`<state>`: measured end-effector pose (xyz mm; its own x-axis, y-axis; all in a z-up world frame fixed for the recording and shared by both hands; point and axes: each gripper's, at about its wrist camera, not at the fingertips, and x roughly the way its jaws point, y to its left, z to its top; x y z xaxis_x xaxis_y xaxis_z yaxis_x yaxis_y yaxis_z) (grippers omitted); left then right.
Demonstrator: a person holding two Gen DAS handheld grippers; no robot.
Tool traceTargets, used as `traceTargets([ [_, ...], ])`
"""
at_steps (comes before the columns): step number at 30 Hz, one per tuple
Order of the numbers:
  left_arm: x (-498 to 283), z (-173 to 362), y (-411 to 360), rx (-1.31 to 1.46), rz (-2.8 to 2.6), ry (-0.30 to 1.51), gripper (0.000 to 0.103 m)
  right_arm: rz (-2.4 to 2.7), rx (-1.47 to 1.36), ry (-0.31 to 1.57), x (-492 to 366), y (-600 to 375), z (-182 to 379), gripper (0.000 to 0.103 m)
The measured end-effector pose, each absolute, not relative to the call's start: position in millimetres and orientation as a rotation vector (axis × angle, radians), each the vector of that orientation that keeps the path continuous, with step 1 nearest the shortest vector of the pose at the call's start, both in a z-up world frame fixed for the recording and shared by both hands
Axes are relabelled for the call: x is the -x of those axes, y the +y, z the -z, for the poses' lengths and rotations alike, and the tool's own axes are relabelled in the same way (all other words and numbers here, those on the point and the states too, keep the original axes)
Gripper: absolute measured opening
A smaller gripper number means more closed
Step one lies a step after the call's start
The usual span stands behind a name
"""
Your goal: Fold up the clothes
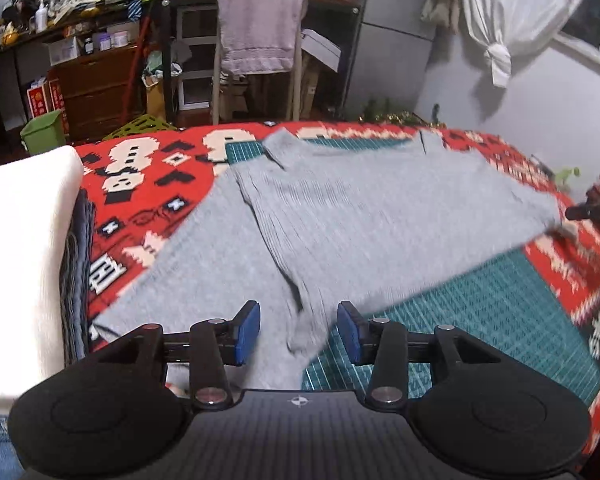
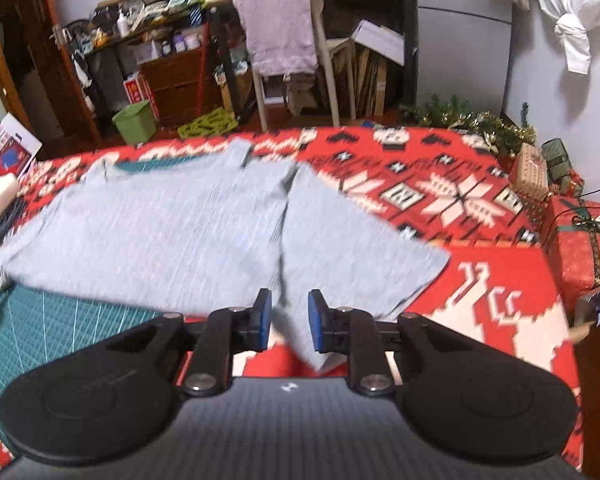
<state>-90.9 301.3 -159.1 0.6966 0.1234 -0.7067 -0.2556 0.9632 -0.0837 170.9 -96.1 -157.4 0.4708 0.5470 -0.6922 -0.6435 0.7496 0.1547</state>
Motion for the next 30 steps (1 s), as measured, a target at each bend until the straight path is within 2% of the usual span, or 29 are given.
traceTargets([
  [4,92.4,165.6,293.5,0.143,-0.216,0.767,0.048,-0.722,0.122,0.797,-165.0,-88.6,166.5,0.025],
  [8,89.4,170.8,292.7,0.150,-0.219,0.764,0.045,-0.701,0.113,0.821,-170.9,-78.9,176.4,0.024],
  [9,88.8,171.4,293.1,0.157,-0.212,0.761,0.036,-0.698,0.119,0.831,-171.4,-77.1,178.7,0.013],
  [10,88.8,171.7,294.1,0.169,-0.204,0.758,0.012,-0.696,0.126,0.839,-171.5,-75.9,180.7,0.007],
  [11,89.6,171.2,295.4,0.180,-0.196,0.754,0.005,-0.694,0.130,0.844,-171.3,-75.6,181.8,0.007],
  [17,106.3,158.9,304.8,0.201,-0.156,0.747,0.005,-0.679,0.099,0.854,-165.6,-90.3,174.5,0.006],
  [30,103.8,169.5,316.0,0.221,-0.114,0.819,0.005,-0.686,0.093,0.895,-163.9,-94.9,180.8,0.005],
])
